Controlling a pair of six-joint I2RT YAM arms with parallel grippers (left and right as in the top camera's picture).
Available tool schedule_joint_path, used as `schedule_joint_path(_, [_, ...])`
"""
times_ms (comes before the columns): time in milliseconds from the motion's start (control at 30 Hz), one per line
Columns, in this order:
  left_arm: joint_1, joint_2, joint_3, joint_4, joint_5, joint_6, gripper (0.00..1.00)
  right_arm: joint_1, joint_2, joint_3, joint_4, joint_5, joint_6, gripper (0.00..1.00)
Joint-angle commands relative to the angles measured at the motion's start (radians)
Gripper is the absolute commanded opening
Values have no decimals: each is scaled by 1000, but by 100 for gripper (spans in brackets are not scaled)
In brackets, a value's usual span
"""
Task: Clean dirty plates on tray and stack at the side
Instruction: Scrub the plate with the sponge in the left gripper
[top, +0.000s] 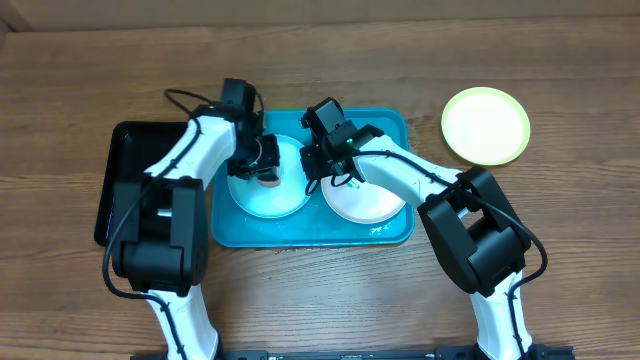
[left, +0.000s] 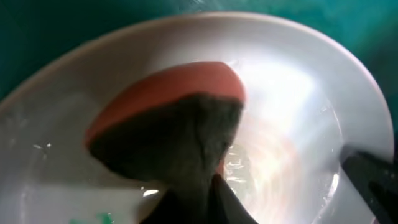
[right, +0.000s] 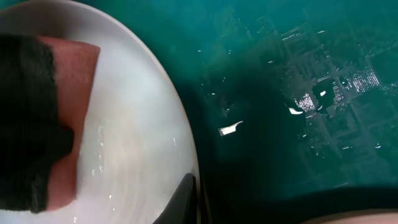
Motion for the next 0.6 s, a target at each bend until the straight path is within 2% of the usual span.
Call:
schedule_joint_path(0, [-26,56,-16,-49,-112,39,17,8,27,-7,-6,-8,-16,4])
schedule_joint_path(33, [-21,56,-16,-67,-149,39,15,8,27,-7,-6,-8,-16,4])
schedule_joint_path(100, [-10,56,-16,-104,-234,39,4,8,27,-7,-7,-8,-16,4])
schedule_joint_path(200, [6,55,-16,-157,-389,-11,4,8,27,-7,-5,-8,-16,4])
schedule_joint_path(333, [16,55,-10,-191,-512,-91,4,8,27,-7,0,-8,-16,4])
schedule_joint_path(433, [16,55,10,-208,-557,-115,4,8,27,-7,0,-8,-16,4])
schedule_joint_path(567, [16,49,76,-267,-547,-151,4,8,27,-7,1,-5,-16,4])
